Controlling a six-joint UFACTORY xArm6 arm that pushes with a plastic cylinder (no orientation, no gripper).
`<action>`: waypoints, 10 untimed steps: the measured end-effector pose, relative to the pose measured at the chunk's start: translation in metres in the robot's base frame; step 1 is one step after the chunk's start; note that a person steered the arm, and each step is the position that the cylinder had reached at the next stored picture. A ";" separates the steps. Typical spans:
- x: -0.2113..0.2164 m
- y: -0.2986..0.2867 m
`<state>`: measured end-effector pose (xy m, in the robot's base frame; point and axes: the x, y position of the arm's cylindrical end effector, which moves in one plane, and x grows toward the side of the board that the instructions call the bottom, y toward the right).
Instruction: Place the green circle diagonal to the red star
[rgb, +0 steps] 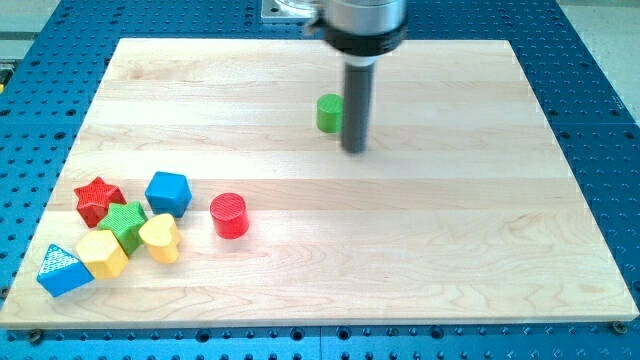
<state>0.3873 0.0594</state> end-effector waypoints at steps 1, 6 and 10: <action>-0.055 -0.029; -0.055 -0.045; -0.057 -0.078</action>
<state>0.3305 -0.0187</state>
